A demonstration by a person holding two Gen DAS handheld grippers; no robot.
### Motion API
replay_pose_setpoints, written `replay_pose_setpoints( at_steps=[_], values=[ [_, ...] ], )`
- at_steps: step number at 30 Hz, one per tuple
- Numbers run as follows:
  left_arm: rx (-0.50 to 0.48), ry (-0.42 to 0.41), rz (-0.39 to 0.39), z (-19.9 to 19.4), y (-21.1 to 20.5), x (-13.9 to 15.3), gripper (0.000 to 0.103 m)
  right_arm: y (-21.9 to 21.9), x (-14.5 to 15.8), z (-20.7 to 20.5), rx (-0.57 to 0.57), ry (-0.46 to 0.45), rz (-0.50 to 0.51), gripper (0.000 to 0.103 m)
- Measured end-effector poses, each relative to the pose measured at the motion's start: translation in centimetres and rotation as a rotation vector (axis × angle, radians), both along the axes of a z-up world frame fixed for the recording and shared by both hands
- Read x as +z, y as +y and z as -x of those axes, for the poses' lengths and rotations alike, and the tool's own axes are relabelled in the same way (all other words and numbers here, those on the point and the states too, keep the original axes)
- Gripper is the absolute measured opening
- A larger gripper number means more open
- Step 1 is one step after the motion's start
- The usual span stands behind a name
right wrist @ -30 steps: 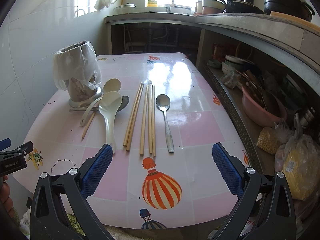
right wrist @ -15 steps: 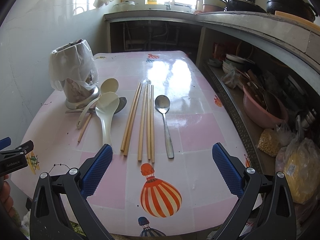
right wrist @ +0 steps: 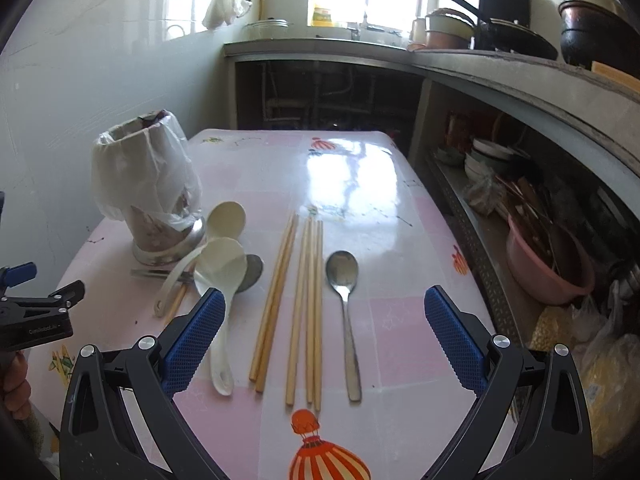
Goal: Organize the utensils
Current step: 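Close the left tool on the cream ladle handle while the right tool grasps the cream rice paddle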
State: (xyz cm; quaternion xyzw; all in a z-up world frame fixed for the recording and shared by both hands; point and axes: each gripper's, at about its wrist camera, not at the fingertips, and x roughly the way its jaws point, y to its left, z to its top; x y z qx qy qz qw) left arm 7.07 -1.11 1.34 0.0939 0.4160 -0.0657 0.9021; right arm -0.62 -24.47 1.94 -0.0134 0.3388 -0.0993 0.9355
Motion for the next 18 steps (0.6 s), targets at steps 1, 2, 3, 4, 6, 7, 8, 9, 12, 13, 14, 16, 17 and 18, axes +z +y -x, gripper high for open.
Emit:
replay_pose_setpoints(
  at_steps=[1,2,3,4,6,7,8,9,12,13,14,16,17,18],
  values=[
    [-0.021,-0.001,0.020,-0.4,0.0,0.1,0.099,0.1,0.0,-0.3,0.033,-0.003,-0.028,0.095],
    [-0.045,-0.006,0.042,-0.7,-0.3,0.2,0.099,0.2,0.0,-0.5,0.053,-0.004,-0.051,0.095],
    [-0.074,-0.015,0.066,-0.9,-0.6,0.4,0.099,0.3,-0.1,-0.9,0.067,0.000,-0.067,0.095],
    [-0.107,-0.019,0.096,-1.1,-0.6,0.4,0.099,0.5,-0.2,-1.2,0.082,0.008,-0.082,0.095],
    [-0.186,-0.003,0.199,-1.5,-0.5,0.5,0.099,0.8,-0.6,-2.0,0.106,0.032,-0.112,0.095],
    [-0.214,0.011,0.255,-1.7,-0.4,0.5,0.099,1.0,-0.8,-2.2,0.114,0.043,-0.128,0.095],
    [-0.235,0.020,0.302,-2.0,-0.3,0.4,0.099,0.9,-1.1,-2.7,0.122,0.062,-0.146,0.095],
    [-0.252,0.028,0.330,-2.2,-0.3,0.3,0.099,0.9,-1.4,-3.0,0.131,0.080,-0.165,0.094],
    [-0.269,0.043,0.352,-3.0,-1.0,0.0,0.099,0.7,-2.5,-4.2,0.149,0.138,-0.225,0.083],
    [-0.273,0.042,0.349,-3.1,-1.3,-0.2,0.099,0.5,-2.9,-4.6,0.154,0.159,-0.254,0.078],
    [-0.283,0.036,0.342,-3.1,-1.7,-0.3,0.099,0.3,-3.4,-4.9,0.157,0.183,-0.286,0.075],
    [-0.315,0.022,0.317,-3.0,-2.5,-0.7,0.099,0.0,-4.3,-5.7,0.164,0.235,-0.339,0.065],
    [-0.334,0.019,0.299,-2.9,-3.0,-1.0,0.099,-0.2,-4.8,-6.1,0.166,0.259,-0.365,0.063],
    [-0.351,0.018,0.279,-2.9,-3.5,-1.3,0.099,-0.2,-5.2,-6.4,0.169,0.281,-0.391,0.059]
  ],
)
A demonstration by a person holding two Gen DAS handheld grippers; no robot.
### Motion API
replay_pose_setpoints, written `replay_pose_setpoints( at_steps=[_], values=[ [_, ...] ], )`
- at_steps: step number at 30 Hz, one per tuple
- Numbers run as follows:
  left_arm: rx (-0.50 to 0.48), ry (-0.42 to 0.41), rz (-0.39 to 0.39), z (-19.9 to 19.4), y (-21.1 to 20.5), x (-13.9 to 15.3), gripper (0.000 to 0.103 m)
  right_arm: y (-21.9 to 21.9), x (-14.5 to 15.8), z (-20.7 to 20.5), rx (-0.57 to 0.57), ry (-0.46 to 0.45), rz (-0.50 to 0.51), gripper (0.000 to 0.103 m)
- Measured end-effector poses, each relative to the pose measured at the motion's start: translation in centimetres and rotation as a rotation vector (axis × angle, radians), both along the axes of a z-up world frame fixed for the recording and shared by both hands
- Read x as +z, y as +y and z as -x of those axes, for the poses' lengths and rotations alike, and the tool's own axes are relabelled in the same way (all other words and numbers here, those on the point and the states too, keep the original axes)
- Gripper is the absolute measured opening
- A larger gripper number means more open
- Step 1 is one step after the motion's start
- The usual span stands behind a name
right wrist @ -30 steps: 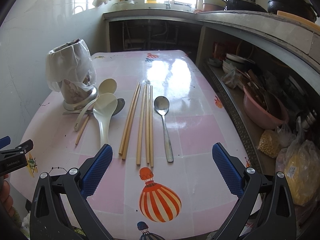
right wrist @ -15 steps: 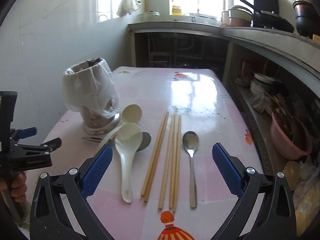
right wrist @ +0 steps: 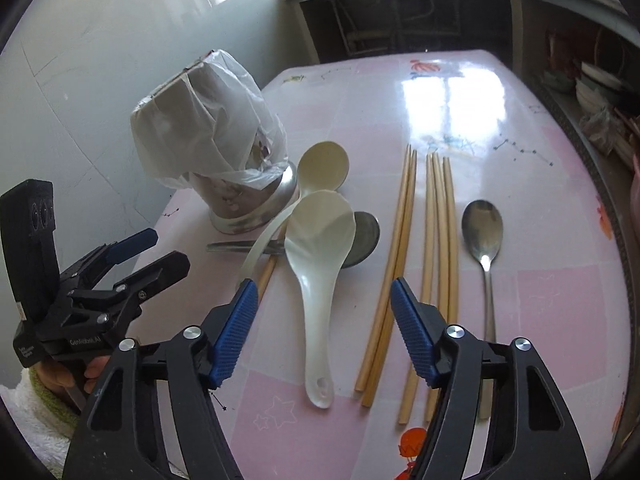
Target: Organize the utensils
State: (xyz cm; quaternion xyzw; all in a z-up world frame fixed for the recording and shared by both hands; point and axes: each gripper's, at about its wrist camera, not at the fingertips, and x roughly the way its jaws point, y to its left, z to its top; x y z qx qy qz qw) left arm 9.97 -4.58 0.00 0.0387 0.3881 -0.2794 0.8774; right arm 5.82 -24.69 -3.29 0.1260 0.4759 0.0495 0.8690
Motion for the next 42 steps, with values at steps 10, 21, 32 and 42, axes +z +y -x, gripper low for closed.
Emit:
replay_pose_setpoints(
  at_steps=[10,21,32,42],
  values=[
    [-0.123,0.075,-0.042,-0.8,-3.1,-3.1,0.054,-0.1,-3.4,-2.7,0.004,0.144,-0.128,0.038],
    [-0.151,0.157,-0.045,-1.7,-4.2,-4.6,0.014,-0.4,-3.5,-2.9,0.010,0.183,-0.178,0.010],
    [-0.148,0.170,0.001,-1.1,-3.6,-3.7,0.013,-1.9,-4.0,-1.8,-0.018,0.174,-0.261,0.001],
    [-0.139,0.176,0.017,1.7,-1.6,-1.8,0.013,-2.4,-3.0,1.1,-0.010,0.144,-0.262,0.001]
  ],
)
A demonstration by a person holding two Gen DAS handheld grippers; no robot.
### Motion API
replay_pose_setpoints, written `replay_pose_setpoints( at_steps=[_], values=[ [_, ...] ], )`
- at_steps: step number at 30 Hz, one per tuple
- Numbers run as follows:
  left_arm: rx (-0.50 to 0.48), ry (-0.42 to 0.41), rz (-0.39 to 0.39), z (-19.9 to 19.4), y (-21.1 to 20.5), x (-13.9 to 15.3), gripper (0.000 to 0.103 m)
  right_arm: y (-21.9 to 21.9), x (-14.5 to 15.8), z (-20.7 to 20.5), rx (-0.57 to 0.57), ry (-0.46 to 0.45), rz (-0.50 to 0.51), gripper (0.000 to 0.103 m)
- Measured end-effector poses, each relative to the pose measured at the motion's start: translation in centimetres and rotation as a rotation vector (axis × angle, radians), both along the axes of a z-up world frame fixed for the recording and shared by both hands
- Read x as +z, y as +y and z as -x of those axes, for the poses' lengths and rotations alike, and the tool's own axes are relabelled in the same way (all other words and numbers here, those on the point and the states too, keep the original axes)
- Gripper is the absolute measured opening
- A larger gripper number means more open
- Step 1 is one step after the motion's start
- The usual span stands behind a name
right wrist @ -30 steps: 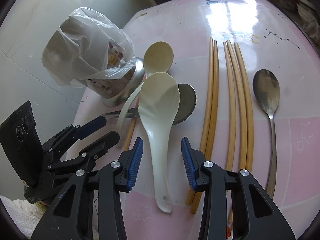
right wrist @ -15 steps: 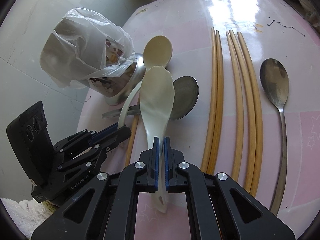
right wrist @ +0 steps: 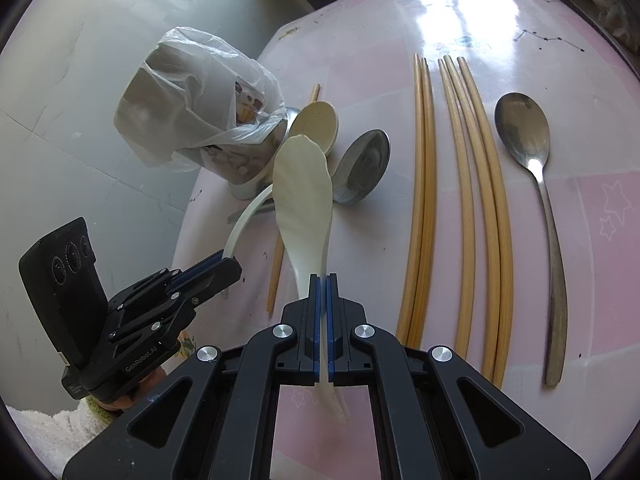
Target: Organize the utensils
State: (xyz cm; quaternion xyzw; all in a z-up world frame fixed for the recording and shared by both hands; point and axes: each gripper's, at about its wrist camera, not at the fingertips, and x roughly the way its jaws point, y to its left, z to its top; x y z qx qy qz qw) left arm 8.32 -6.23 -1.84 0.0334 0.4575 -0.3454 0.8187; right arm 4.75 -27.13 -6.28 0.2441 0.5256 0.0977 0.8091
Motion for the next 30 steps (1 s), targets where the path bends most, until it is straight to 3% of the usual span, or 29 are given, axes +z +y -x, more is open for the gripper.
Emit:
replay_pose_setpoints(
  at_steps=[8,14,25,30],
  values=[
    [0.041,-0.007,-0.002,4.3,3.6,1.2,0.013,0.1,0.0,2.9,0.006,-0.009,0.010,0.001],
    [0.080,0.014,-0.034,6.9,5.3,0.2,0.013,0.2,-1.6,3.9,-0.008,0.029,-0.012,0.001],
    [0.119,0.041,-0.074,7.7,7.1,-1.3,0.014,0.6,-2.9,2.0,-0.009,0.044,-0.027,0.001],
    [0.075,0.053,-0.072,7.6,7.5,-0.4,0.029,0.7,-2.5,2.7,-0.011,0.047,-0.027,0.001]
  ],
)
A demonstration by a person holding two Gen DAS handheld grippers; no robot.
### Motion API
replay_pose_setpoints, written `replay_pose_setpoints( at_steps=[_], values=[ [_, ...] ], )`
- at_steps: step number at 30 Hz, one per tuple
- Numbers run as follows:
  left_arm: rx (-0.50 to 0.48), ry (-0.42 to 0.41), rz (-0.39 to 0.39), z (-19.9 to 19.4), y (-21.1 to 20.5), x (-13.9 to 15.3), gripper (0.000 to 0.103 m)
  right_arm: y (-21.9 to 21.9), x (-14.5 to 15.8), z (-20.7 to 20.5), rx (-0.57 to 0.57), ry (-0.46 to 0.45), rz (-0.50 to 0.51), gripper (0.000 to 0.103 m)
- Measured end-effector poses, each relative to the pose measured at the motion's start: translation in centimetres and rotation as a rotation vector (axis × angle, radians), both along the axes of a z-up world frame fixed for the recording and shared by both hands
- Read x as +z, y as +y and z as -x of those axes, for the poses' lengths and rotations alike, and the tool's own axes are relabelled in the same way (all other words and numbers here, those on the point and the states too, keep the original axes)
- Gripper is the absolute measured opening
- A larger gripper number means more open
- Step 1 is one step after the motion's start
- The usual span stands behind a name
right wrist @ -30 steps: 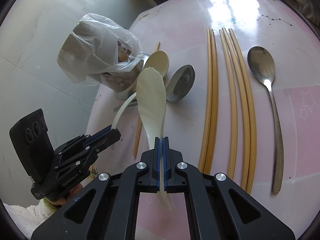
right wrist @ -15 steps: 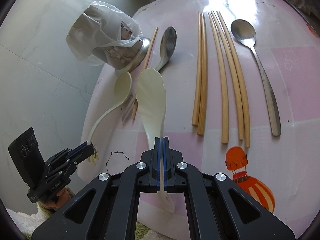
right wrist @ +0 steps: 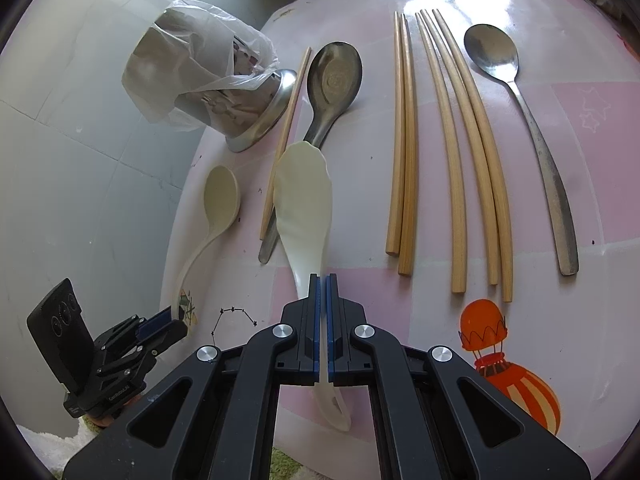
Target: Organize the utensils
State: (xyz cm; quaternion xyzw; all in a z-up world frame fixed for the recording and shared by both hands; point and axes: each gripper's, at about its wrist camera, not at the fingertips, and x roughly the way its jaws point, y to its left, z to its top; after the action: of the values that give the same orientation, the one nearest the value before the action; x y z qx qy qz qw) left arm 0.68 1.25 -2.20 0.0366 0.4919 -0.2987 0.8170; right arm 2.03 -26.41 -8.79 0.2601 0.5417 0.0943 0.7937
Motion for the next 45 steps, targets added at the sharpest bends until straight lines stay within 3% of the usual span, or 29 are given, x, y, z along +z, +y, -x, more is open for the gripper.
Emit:
replay_pose_setpoints(
  at_steps=[6,12,17,21,27,33,45],
  values=[
    [-0.042,-0.040,0.040,-1.8,0.5,2.8,0.037,-0.3,0.0,-0.4,0.004,0.006,-0.001,0.001],
    [-0.055,-0.086,-0.021,-6.2,-1.1,2.2,0.037,-1.0,0.7,0.1,0.005,0.009,0.000,0.002],
    [-0.107,-0.046,0.008,-10.5,-2.8,0.6,0.038,-1.2,0.9,-0.1,0.003,0.015,0.012,0.002],
    [-0.162,-0.020,0.049,-13.0,-3.6,-0.2,0.045,-1.1,1.4,-0.4,-0.004,0.020,0.017,0.002],
    [-0.242,0.050,0.123,-15.1,-3.8,-0.9,0.046,-1.0,1.6,-0.8,-0.006,0.027,0.022,0.003],
    [-0.279,0.088,0.133,-15.7,-4.1,-1.8,0.045,-0.6,1.6,-1.2,-0.004,0.031,0.025,0.003],
    [-0.275,0.099,0.137,-14.9,-3.8,-2.5,0.008,-0.9,1.8,-1.2,-0.009,0.034,0.018,0.003]
  ],
)
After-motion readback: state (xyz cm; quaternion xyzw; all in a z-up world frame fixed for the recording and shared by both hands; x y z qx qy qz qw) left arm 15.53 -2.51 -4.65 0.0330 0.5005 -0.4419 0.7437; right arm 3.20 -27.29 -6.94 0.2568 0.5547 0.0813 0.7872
